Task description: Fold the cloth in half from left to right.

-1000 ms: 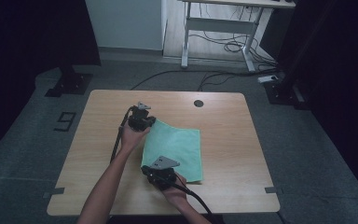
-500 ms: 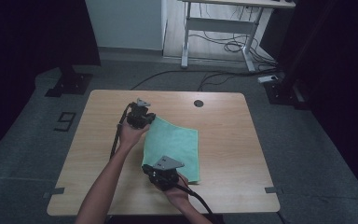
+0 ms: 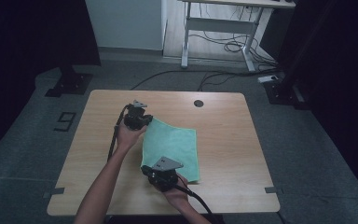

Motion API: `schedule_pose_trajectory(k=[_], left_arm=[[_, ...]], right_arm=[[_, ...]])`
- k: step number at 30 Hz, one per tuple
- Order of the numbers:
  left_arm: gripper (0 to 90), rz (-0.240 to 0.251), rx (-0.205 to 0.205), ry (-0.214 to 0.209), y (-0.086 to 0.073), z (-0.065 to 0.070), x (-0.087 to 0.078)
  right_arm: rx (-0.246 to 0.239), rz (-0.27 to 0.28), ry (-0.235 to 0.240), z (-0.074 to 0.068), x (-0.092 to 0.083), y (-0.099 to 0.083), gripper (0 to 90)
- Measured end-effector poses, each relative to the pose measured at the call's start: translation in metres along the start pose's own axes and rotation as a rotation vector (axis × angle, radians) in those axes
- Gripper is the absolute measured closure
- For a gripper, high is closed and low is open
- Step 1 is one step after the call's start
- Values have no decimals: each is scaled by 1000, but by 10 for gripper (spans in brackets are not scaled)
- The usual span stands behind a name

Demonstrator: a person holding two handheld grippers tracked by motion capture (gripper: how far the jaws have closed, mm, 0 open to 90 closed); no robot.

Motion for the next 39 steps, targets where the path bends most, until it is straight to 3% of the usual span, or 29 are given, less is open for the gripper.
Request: schedule_pose_trajectory(k=[5,12,20,26,29,32,39], left_arm=[[855,0,-6,6,-2,-3,-1],[855,27,-13,8,8,-4,-15],[855,14,-10,6,5,-1,-11],[855,29,-7,45,10,-7,-30],[853,28,-16,44,11,-9,-35],[852,13,-12,40,10,-6,-28],[851,-17,-14,18,9,4,-2]], right_arm=[[-3,3,4,-1,-1,2,859],[-7,46,22,-8,-5,18,859],[3,25,24,-7,-3,11,859],[-12,51,50,-16,1,23,859],[-23,80,51,-22,-2,30,860],[-26,87,39,-23,-5,29,859],[8,68,20,-11,-9,16,861]])
Point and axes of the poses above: each handheld gripper's, and its own axes: x roughly forward along the jaws, y roughly out of its top, z roughly to its right, the point moved 2 cm from there along x, roughly forward along the jaws, and after that the axes turned 8 degrees about -y, right-handed, at the moved point
